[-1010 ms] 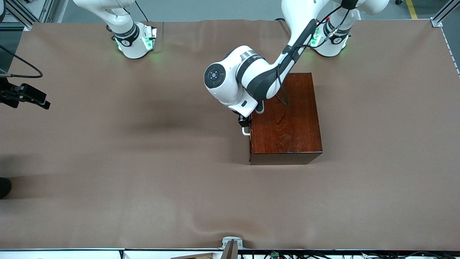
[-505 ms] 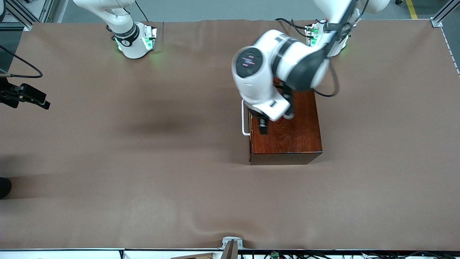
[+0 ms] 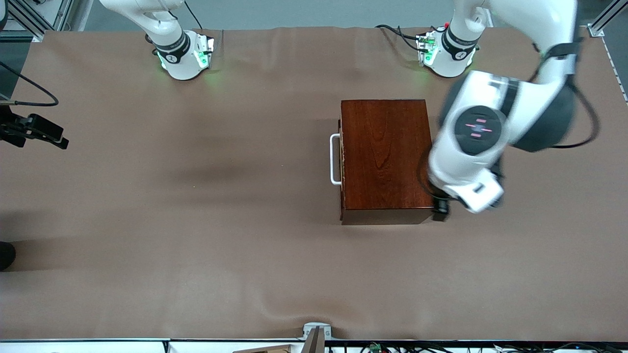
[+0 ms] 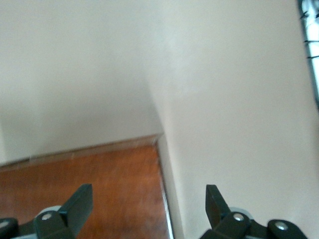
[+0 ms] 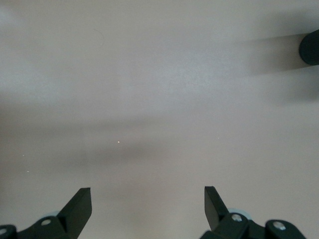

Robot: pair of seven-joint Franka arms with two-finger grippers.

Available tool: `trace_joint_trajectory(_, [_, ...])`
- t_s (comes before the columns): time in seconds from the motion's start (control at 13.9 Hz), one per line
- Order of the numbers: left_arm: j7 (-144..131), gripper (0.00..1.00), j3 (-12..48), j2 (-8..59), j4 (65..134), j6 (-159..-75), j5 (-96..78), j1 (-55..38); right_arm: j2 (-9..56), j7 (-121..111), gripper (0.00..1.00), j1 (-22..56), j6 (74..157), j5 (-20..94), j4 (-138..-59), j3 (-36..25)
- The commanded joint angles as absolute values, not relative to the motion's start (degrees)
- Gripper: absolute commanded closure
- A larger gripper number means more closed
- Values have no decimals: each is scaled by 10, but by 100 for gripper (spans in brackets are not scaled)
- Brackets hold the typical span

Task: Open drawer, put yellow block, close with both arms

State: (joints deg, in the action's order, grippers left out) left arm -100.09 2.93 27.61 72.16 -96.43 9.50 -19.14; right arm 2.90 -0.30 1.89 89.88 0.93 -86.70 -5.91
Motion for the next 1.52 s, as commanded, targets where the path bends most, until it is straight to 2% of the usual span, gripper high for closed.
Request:
trace_joint_trajectory(0.0, [-900,0,40,258,741,-975,98,-153,20,1,0,16,898,10,-871,-56])
trace_joint_trajectory(0.14, [-835,0,41,257,741,-975,96,-126,20,1,0,16,897,10,-869,-56])
trace_joint_trajectory(0.58, [-614,0,41,193,758,-974,37,-32,20,1,0,16,899,9,-868,-56])
trace_joint_trajectory(1.01, [-320,0,40,60,876,-971,-32,35,20,1,0,16,899,10,-868,-56])
trace_joint_trajectory(1.15, [-226,0,34,22,915,-968,-39,34,20,1,0,16,899,10,-868,-56])
trace_joint_trajectory(1.44, [-85,0,19,-4,916,-896,-27,6,20,1,0,16,898,10,-868,-56])
